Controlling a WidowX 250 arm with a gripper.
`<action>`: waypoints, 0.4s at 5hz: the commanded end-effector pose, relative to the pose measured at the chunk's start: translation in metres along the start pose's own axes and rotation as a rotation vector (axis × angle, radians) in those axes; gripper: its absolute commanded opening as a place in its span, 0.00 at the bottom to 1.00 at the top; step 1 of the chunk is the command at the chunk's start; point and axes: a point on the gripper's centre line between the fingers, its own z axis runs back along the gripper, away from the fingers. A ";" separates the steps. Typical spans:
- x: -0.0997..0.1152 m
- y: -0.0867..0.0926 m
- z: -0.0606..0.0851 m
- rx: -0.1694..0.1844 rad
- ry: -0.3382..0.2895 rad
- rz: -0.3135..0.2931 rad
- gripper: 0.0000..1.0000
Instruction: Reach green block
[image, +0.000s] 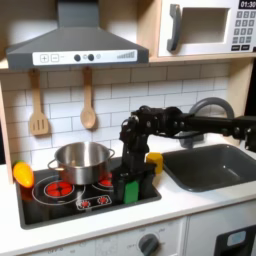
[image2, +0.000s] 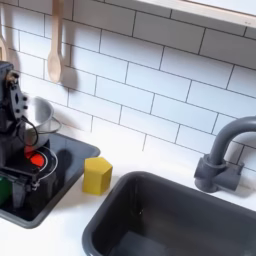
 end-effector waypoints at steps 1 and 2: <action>0.006 0.004 -0.004 0.017 0.008 0.019 1.00; 0.007 0.004 -0.006 0.018 0.019 0.023 1.00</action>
